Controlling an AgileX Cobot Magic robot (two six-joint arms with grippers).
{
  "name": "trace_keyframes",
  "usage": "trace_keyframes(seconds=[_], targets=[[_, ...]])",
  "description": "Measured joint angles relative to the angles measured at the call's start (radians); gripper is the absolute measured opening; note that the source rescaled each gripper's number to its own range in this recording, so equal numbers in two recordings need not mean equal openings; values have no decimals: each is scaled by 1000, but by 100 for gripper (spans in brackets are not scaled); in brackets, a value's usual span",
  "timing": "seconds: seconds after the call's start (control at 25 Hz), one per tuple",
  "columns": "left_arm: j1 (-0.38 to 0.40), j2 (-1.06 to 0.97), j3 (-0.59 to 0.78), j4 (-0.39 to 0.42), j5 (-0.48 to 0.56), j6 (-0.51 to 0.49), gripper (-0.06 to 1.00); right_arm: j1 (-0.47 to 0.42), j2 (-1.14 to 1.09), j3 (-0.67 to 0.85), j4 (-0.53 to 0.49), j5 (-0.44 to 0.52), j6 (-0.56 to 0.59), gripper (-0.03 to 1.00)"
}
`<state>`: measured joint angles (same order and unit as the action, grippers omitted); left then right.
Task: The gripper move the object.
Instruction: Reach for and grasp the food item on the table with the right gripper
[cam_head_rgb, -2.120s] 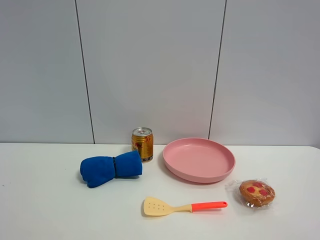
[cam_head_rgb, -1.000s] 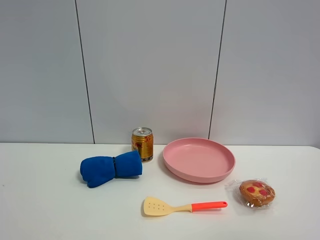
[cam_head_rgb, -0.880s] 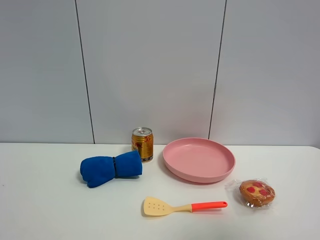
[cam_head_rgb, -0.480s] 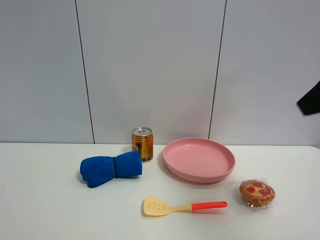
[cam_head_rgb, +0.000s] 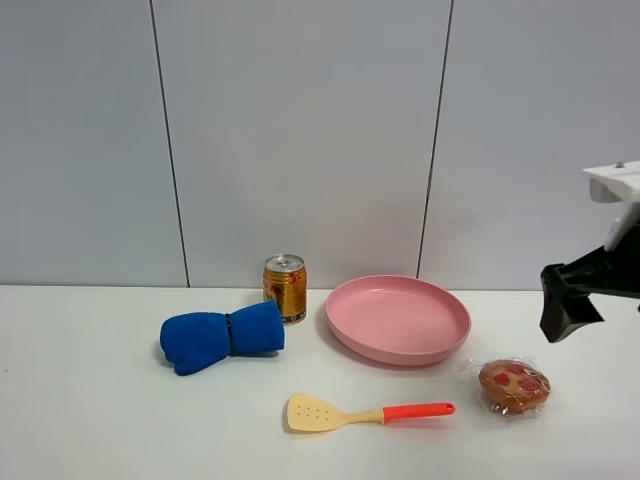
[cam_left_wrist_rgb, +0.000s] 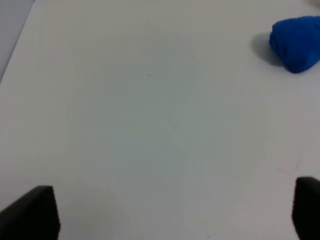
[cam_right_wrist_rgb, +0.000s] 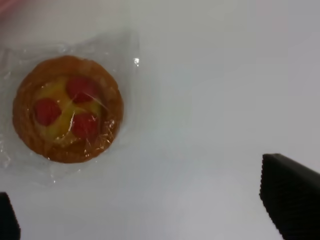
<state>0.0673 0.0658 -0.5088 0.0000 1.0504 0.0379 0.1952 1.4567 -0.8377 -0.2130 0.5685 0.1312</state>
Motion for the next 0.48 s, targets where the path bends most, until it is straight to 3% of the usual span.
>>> trace_keyframes(seconds=[0.48], targets=[[0, 0, 0, 0, 0, 0, 100, 0, 211, 0, 30, -213, 70, 100]])
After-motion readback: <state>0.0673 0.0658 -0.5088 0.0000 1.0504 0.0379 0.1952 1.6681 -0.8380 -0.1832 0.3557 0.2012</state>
